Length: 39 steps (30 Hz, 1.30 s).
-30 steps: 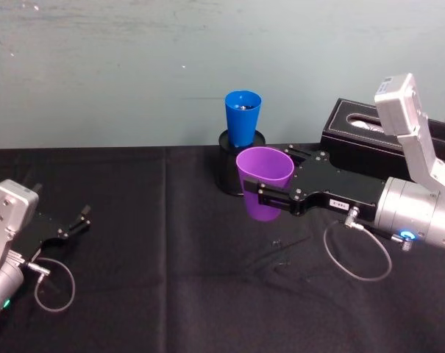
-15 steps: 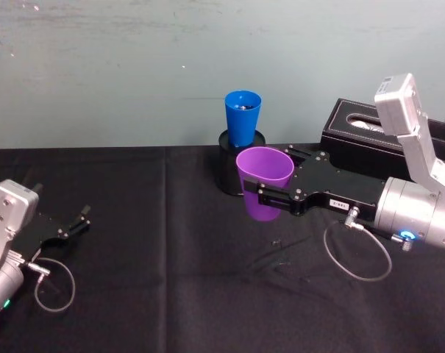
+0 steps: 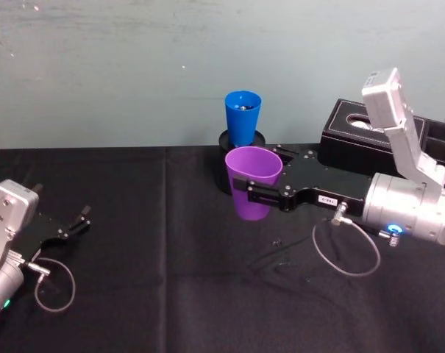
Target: Pick up one cup with a gripper and tap it against the other cup.
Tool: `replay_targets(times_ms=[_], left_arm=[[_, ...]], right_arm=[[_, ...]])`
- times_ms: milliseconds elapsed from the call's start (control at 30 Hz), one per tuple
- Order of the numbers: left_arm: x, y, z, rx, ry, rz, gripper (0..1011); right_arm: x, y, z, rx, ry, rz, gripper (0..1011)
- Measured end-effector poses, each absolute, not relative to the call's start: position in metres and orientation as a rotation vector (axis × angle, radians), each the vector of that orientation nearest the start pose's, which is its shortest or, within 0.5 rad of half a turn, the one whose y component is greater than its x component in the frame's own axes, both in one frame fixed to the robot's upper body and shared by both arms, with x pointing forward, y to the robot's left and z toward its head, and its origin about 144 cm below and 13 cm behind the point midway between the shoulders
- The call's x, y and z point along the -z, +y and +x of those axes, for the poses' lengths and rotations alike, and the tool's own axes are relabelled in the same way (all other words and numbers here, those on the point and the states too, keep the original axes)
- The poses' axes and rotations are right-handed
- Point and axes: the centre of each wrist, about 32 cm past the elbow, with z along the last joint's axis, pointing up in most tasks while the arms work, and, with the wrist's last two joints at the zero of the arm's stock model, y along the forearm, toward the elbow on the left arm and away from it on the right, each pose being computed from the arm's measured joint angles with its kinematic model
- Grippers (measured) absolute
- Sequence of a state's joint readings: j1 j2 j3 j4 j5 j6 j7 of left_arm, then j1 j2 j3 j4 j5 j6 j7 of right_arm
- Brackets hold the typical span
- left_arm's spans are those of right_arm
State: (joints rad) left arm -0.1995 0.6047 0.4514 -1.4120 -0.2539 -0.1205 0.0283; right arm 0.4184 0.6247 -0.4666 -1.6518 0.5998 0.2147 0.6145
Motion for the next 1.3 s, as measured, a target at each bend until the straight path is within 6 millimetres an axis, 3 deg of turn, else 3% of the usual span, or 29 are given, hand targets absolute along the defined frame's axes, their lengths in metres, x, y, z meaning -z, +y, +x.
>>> replay_targets(times_ms=[833,1300], left_arm=[[-1.14,0.31,0.489,-1.248,-0.285,0.304,1000],[-1.14,0.31,0.489,-1.248,-0.285,0.304,1000]], right_arm=[[-1.254,-0.249,0.573,0.706,-0.034,-0.144,715],[-1.244,-0.249,0.597,0.802,-0.028,-0.127,715]])
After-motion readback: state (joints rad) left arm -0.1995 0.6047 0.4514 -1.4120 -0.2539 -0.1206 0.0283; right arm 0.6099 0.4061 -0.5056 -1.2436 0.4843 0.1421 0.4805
